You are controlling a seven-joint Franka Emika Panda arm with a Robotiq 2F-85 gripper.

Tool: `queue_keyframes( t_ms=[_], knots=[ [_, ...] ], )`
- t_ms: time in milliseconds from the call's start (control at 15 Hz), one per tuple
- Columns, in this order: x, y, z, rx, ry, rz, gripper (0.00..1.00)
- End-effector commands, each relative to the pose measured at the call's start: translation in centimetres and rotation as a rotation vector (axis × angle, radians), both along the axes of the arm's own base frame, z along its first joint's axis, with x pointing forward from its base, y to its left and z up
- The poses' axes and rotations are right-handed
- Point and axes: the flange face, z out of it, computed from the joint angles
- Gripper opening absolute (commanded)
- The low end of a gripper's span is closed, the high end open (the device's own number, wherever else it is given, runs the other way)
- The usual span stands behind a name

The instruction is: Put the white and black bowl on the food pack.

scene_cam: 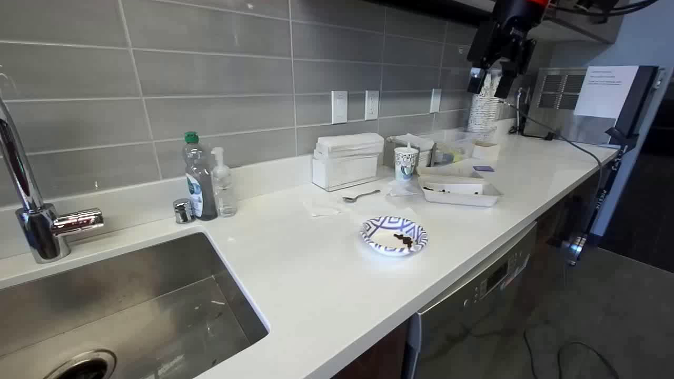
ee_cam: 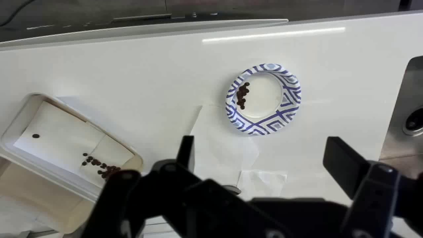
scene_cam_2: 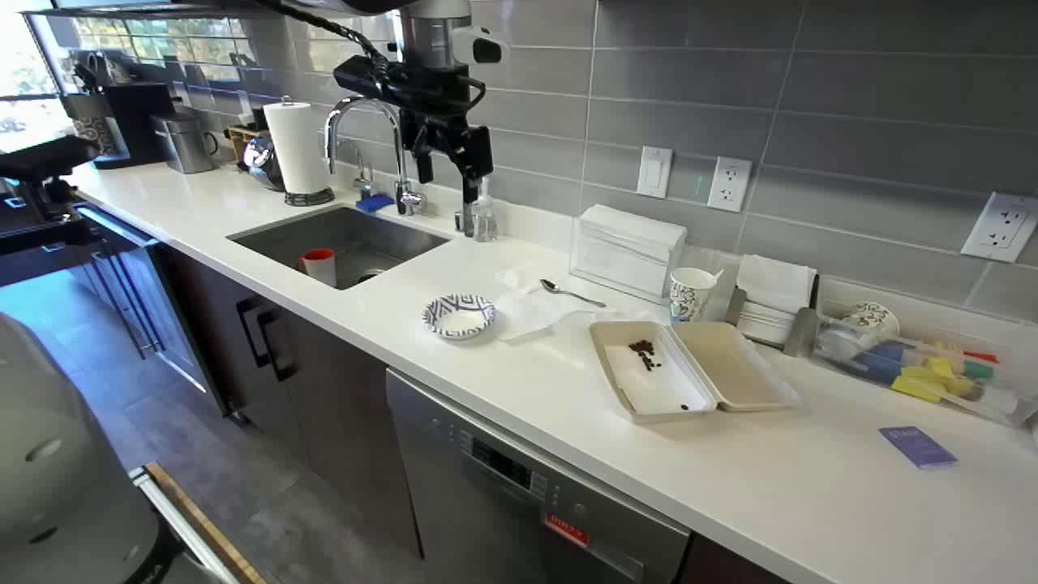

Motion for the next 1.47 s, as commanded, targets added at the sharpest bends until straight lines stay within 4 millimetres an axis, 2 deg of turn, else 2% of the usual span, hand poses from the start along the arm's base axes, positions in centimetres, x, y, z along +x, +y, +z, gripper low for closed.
queue_keyframes(
  t_ms=[0,800,933,1067,1400],
  knots=[
    [0.0,0.0,0.0,0.000,0.001,0.000,1.00],
    [0.0,0.0,0.0,0.000,0.001,0.000,1.00],
    [0.5,-0.1,-1.0,0.079,0.030,-0.025,1.00],
    [1.3,-0.1,-3.2,0.126,0.061,-0.075,1.00],
    [2.7,-0.2,-10.2,0.160,0.149,-0.049,1.00]
  ],
)
